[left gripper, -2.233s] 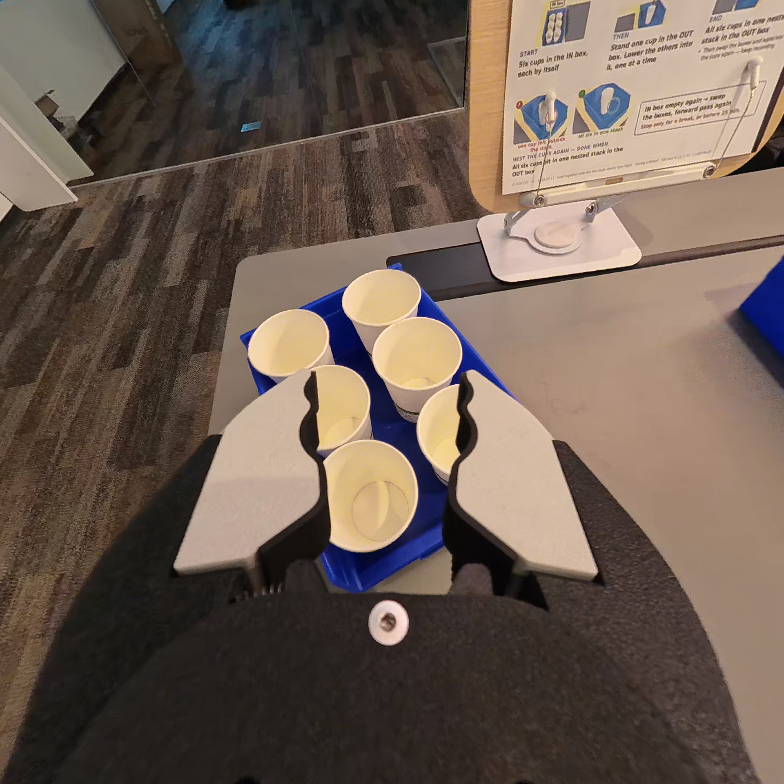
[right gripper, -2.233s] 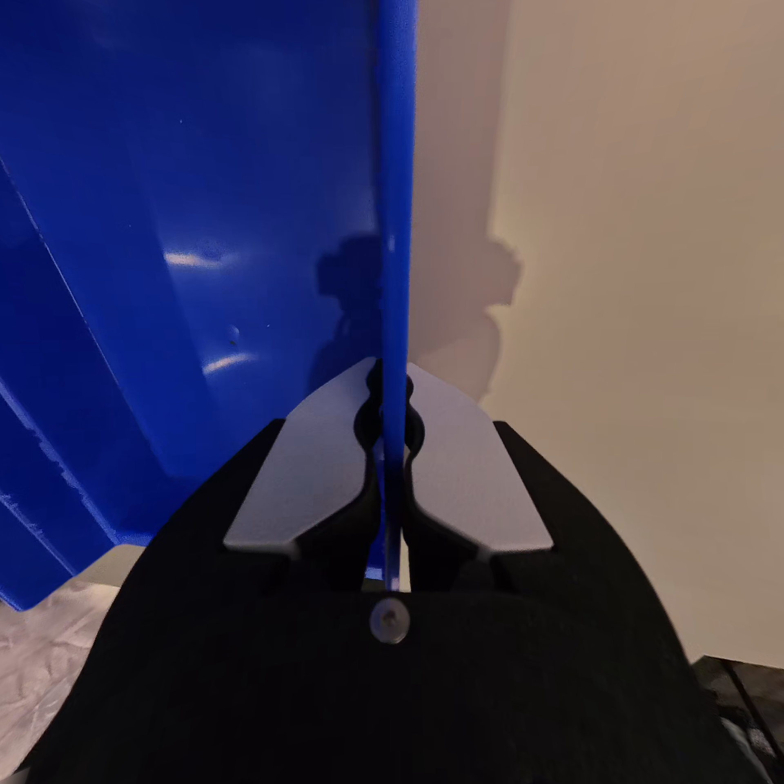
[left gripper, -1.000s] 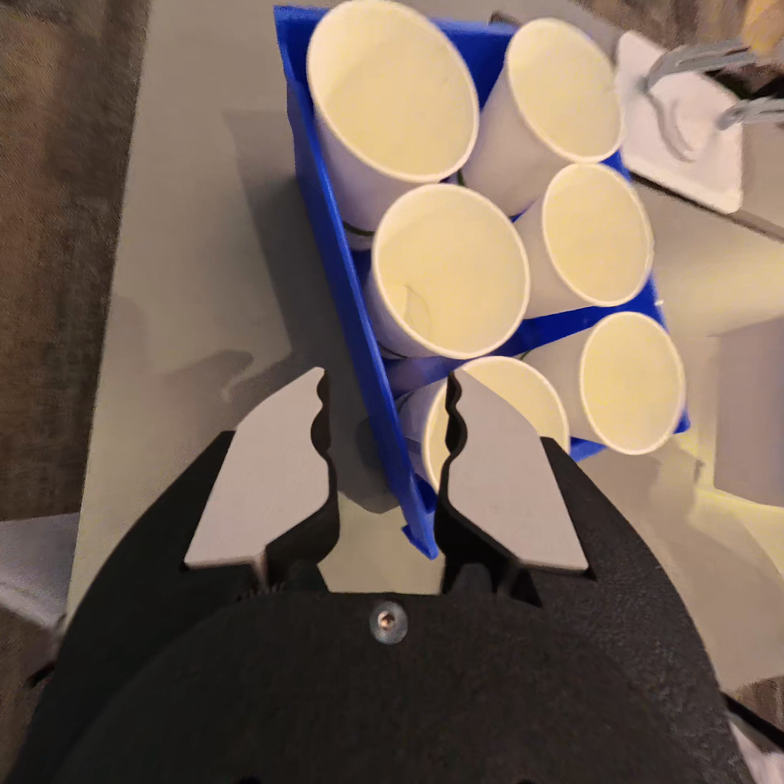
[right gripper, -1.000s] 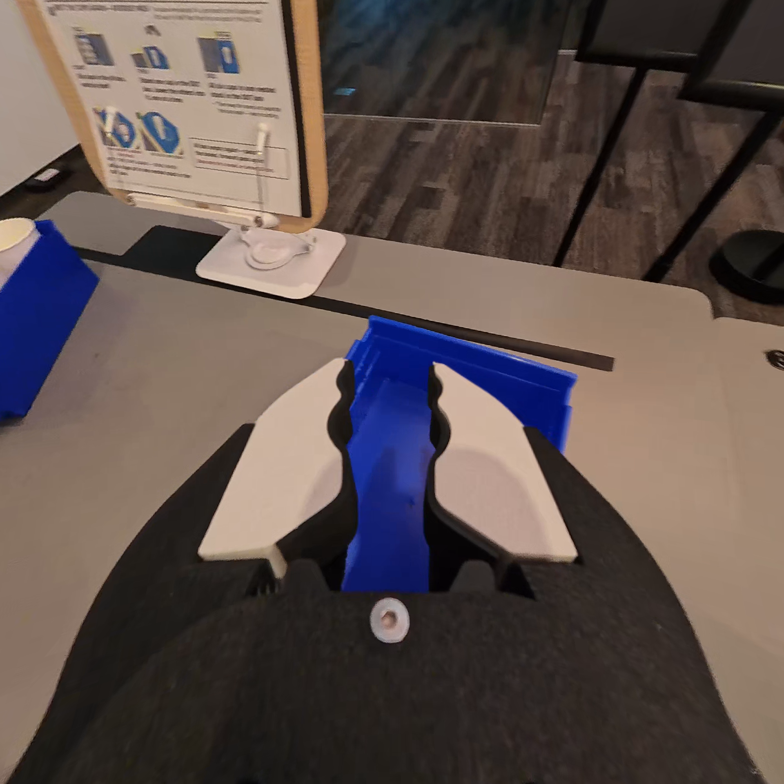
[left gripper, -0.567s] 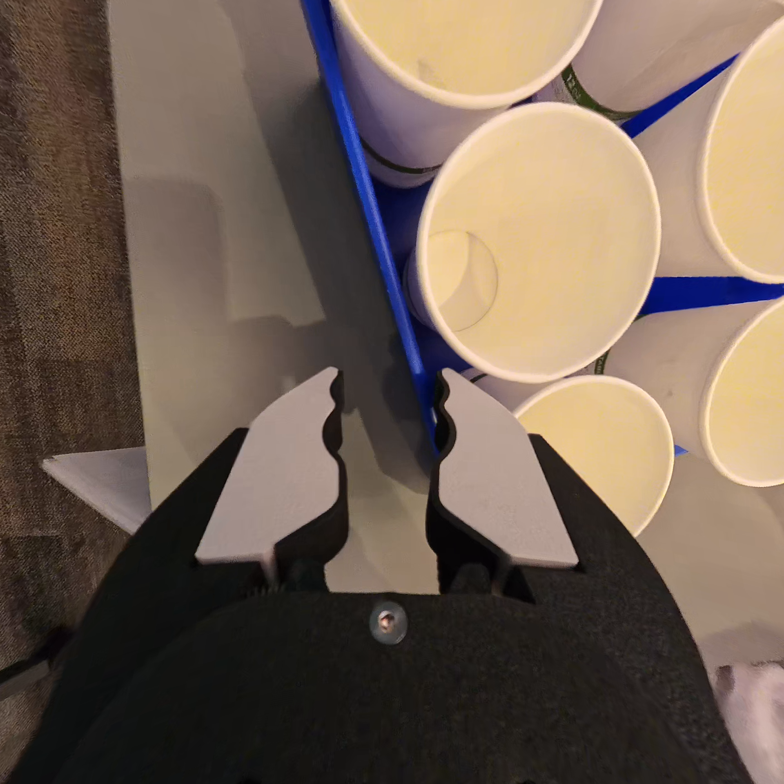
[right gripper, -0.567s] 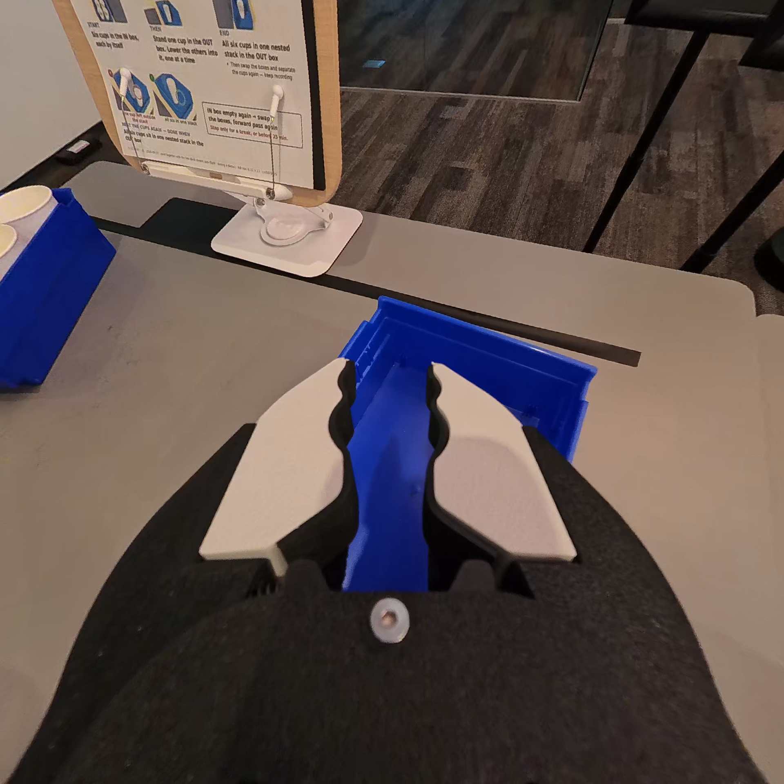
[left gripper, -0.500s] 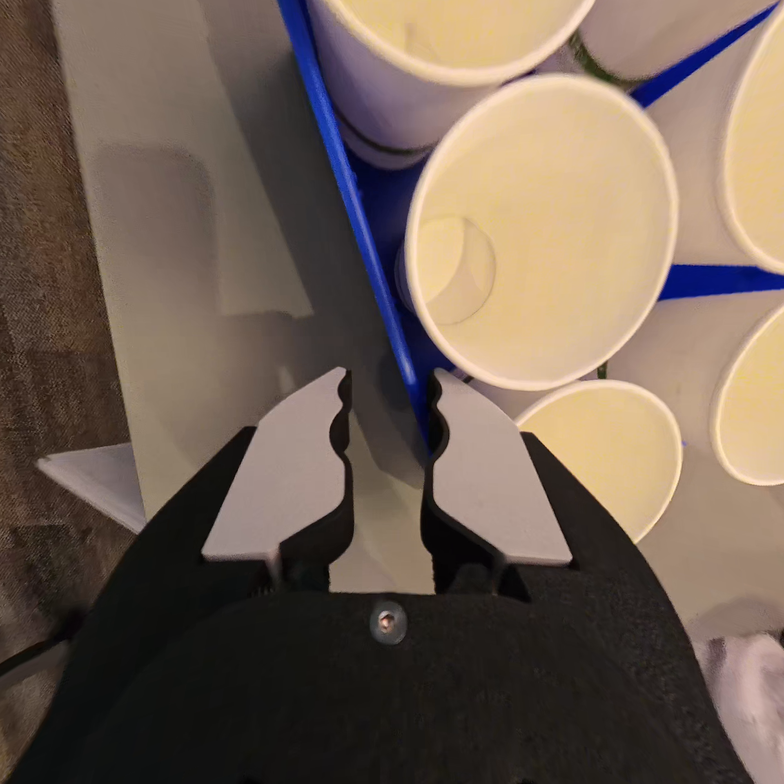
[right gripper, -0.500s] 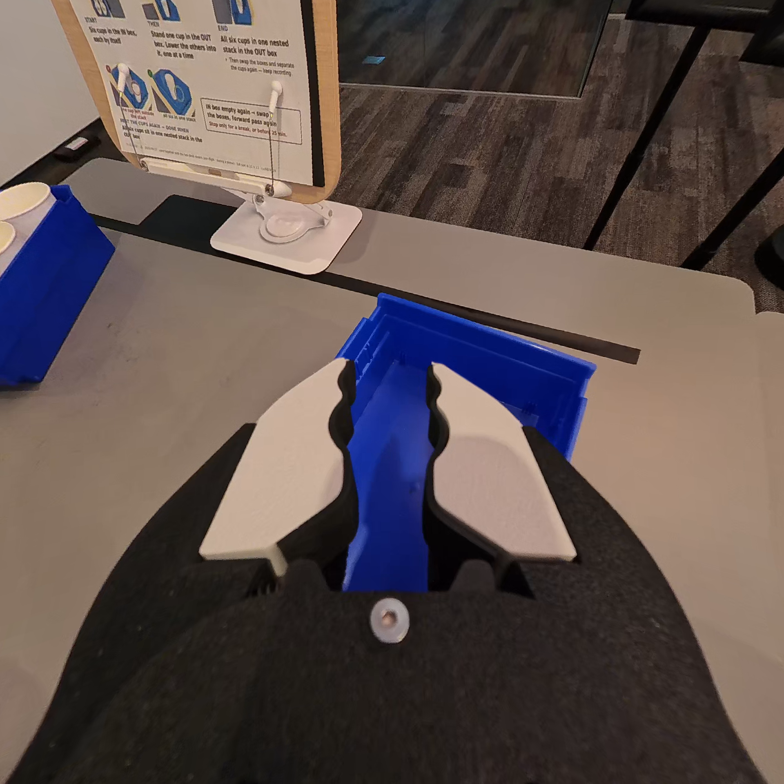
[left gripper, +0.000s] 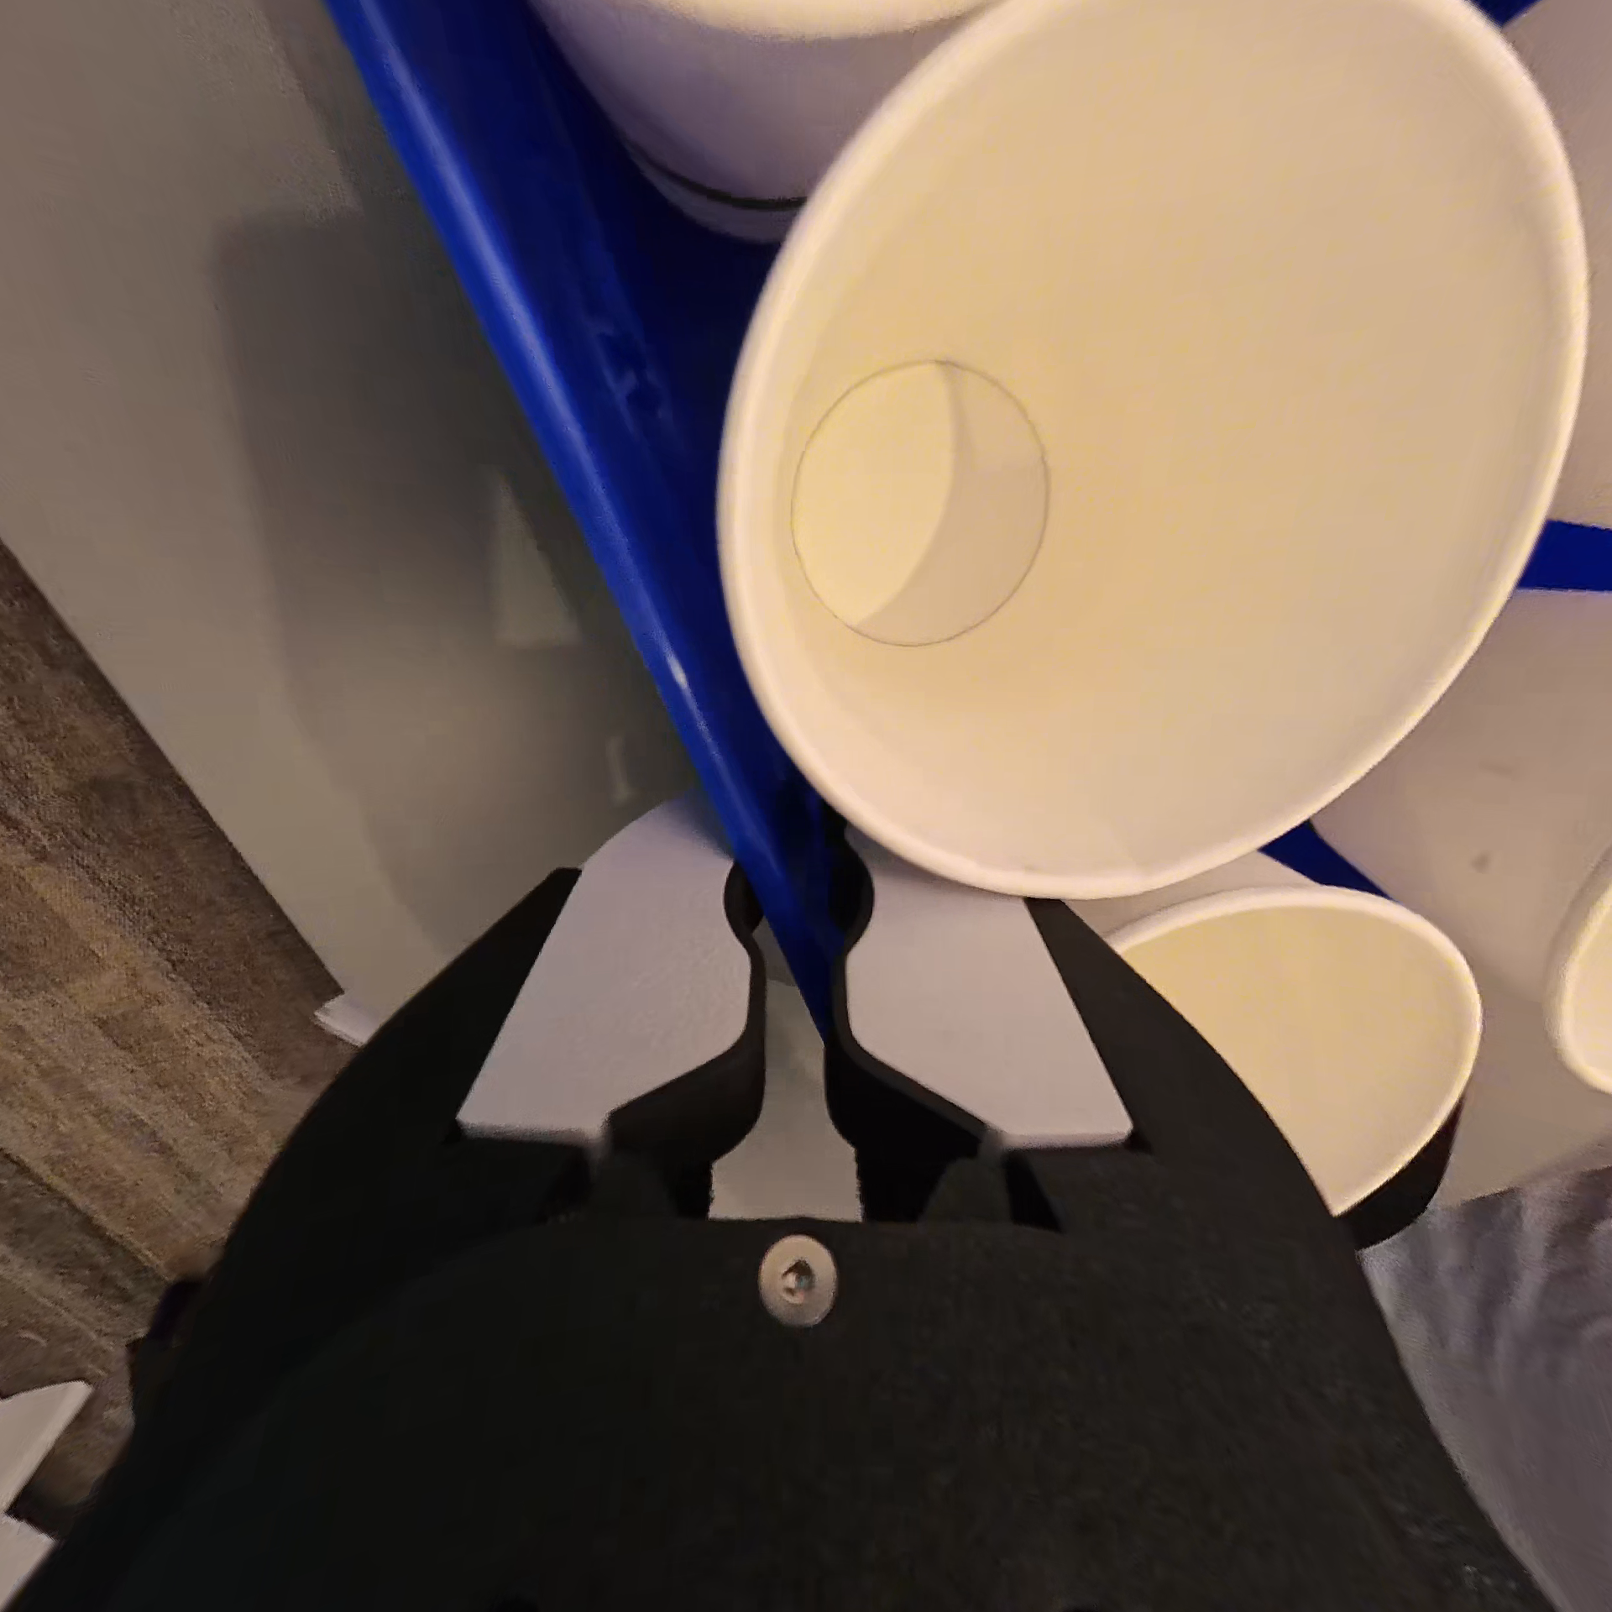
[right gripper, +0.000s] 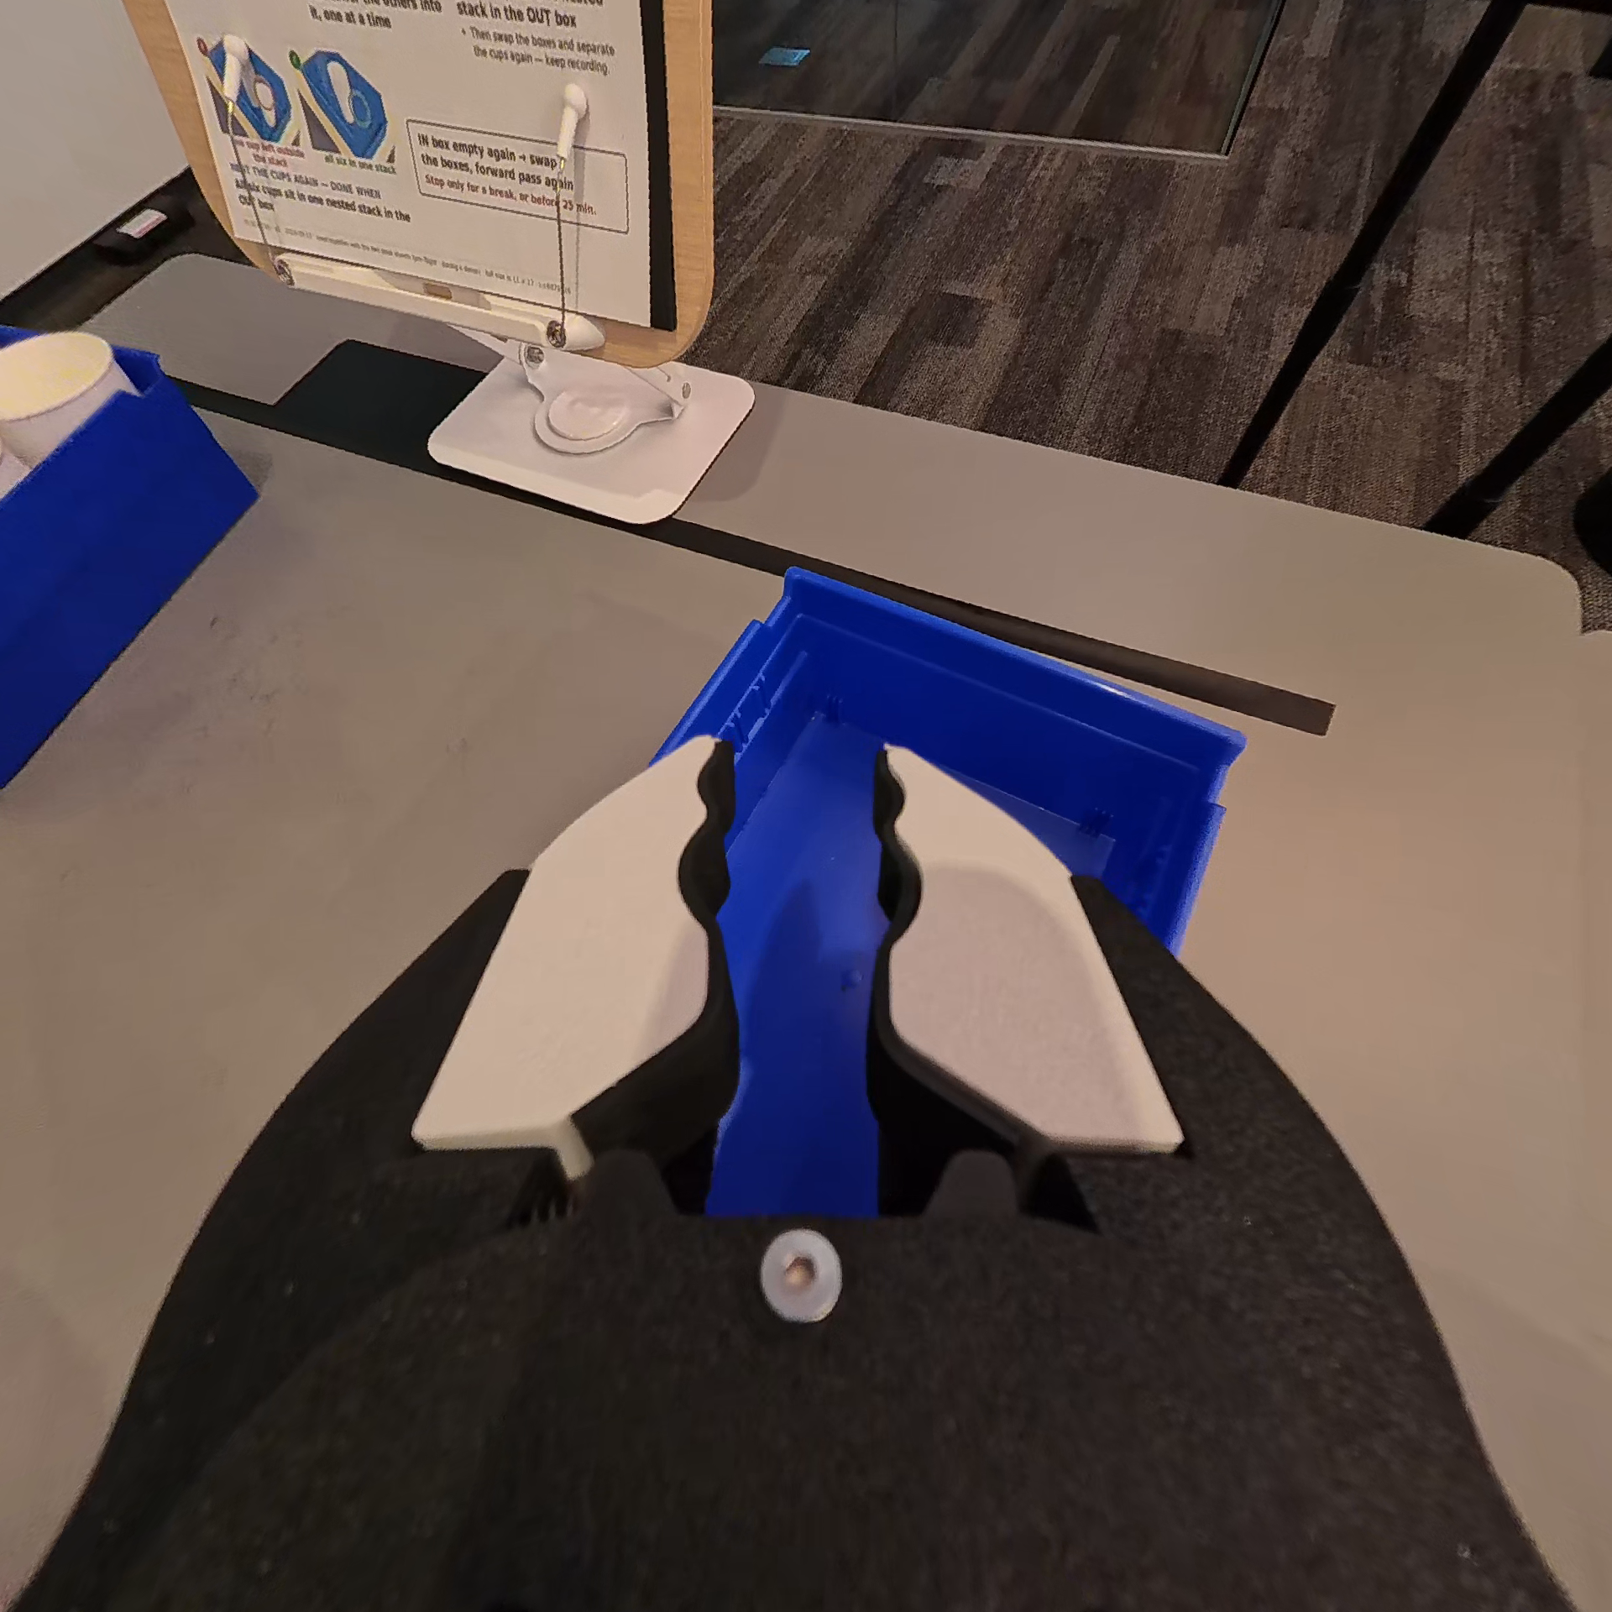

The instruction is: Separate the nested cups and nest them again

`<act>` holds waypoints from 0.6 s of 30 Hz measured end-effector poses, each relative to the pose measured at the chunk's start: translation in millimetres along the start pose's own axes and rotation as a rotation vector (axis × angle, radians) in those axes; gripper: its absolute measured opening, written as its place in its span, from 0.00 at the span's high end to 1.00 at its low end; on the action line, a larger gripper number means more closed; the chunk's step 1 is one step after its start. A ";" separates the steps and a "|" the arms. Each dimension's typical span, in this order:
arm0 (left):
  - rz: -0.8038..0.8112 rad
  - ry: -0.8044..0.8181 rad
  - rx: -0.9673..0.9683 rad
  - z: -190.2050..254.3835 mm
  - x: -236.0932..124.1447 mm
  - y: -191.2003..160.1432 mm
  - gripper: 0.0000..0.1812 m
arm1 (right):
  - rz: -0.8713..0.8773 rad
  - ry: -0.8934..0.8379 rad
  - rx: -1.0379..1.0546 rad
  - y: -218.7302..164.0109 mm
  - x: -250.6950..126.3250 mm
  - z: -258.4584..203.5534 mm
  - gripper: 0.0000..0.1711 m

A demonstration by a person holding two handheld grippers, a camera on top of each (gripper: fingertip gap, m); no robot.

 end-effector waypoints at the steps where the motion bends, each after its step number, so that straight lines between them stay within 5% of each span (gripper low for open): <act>1: 0.003 0.005 0.015 2.8 0.8 1.2 0.96 | -0.005 -0.001 -0.002 -0.7 0.6 0.2 0.83; 18: 0.032 -0.031 -0.073 15.3 0.8 -3.6 0.97 | -0.080 0.015 -0.008 -9.5 12.8 0.7 0.82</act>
Point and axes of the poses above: each gripper's, where its closed fingertips meet, x out along the fingers, y out of its top, z = x × y across the jaws, the point moved 8 cm from there along -x, back along the fingers, and after that the axes turned 8 degrees about z, right-handed, at the moved point
